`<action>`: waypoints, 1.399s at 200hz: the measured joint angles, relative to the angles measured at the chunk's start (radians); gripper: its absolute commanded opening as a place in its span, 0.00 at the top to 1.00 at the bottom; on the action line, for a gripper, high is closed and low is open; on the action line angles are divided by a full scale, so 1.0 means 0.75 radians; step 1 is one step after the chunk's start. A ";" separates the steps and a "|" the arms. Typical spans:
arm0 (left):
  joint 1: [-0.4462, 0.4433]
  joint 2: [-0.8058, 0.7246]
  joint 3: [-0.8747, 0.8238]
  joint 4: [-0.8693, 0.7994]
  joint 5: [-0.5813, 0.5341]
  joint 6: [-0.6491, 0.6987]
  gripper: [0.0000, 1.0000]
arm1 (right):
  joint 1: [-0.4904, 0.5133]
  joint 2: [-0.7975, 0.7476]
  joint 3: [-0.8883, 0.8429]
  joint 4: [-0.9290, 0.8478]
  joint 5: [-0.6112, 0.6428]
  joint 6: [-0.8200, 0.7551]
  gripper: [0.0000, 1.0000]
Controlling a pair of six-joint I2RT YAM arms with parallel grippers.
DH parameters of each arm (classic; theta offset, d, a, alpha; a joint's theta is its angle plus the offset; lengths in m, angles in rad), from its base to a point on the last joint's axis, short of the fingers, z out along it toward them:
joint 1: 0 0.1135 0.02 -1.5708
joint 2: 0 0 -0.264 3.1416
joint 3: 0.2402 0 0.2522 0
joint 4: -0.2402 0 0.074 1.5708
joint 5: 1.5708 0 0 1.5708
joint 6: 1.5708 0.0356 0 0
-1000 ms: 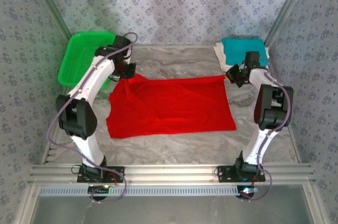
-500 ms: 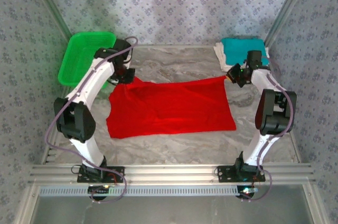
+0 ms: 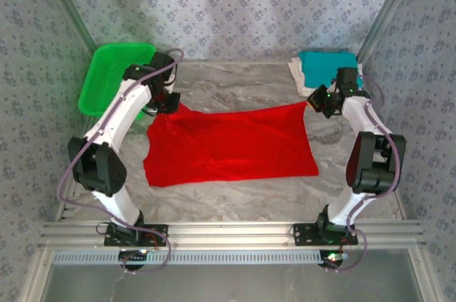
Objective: Fold and stack the t-shirts
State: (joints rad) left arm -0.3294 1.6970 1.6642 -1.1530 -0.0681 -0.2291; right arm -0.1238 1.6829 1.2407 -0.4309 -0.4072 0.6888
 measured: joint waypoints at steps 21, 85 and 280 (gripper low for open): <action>0.000 -0.023 -0.086 0.002 0.001 -0.010 1.00 | 0.000 0.000 -0.057 0.011 0.000 -0.005 1.00; -0.004 -0.026 -0.185 0.011 0.015 -0.035 1.00 | 0.016 0.043 -0.130 0.011 -0.001 -0.026 1.00; -0.019 -0.026 -0.318 0.027 -0.010 -0.034 1.00 | 0.016 0.007 -0.248 -0.090 0.010 -0.058 1.00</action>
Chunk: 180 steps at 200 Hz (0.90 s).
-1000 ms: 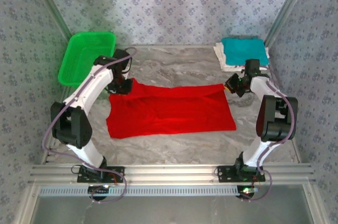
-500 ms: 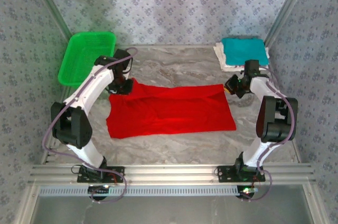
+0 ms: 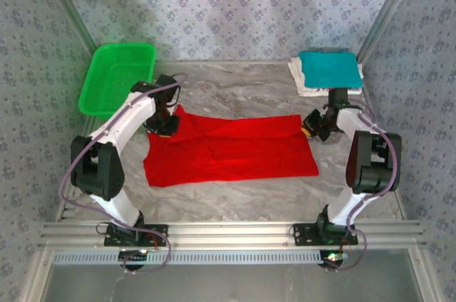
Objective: Fold and stack the t-shirts
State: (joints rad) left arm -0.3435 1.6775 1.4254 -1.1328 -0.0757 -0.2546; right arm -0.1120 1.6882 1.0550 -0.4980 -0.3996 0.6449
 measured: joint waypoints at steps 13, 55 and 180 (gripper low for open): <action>0.000 0.000 -0.021 0.011 -0.007 0.000 1.00 | 0.000 0.000 -0.010 -0.010 0.010 -0.015 1.00; 0.000 0.000 -0.023 0.011 -0.043 0.005 1.00 | -0.002 0.000 -0.002 -0.050 0.025 -0.048 1.00; -0.033 -0.011 -0.117 0.014 -0.023 -0.001 0.72 | -0.003 -0.061 -0.071 -0.100 0.041 -0.082 0.72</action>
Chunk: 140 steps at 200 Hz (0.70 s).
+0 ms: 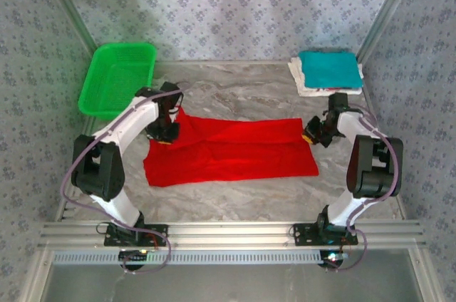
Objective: Fold and stack the t-shirts
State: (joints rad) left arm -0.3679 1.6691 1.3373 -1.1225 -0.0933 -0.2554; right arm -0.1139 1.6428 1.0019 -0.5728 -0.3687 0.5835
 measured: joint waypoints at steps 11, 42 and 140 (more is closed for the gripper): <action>-0.004 -0.017 -0.040 -0.003 0.012 -0.007 0.77 | -0.002 -0.002 -0.022 -0.015 0.013 -0.010 0.79; -0.007 -0.071 -0.111 -0.006 0.039 -0.016 0.62 | -0.019 -0.027 -0.045 -0.083 0.053 -0.030 0.71; 0.218 -0.142 -0.163 0.285 0.169 -0.102 0.54 | 0.257 0.010 0.166 0.043 0.088 -0.067 1.00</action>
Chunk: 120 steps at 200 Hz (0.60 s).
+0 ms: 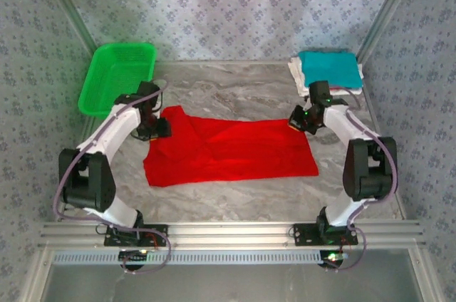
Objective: Fold and stack the t-shirts
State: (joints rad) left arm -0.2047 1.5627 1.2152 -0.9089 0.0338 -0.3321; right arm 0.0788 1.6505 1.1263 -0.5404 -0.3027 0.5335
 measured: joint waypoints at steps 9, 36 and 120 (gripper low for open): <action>0.014 0.017 -0.022 0.036 0.009 -0.008 0.48 | 0.009 0.027 0.000 0.013 -0.004 0.001 1.00; 0.068 0.023 -0.101 0.121 0.050 -0.048 0.43 | 0.023 0.070 -0.001 0.042 -0.020 0.000 1.00; 0.080 0.190 -0.168 0.312 0.064 -0.098 0.97 | 0.019 0.107 -0.006 0.078 -0.046 0.000 1.00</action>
State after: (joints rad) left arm -0.1444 1.7054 1.0893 -0.6746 0.0814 -0.4057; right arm 0.0933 1.7309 1.1221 -0.4816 -0.3370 0.5335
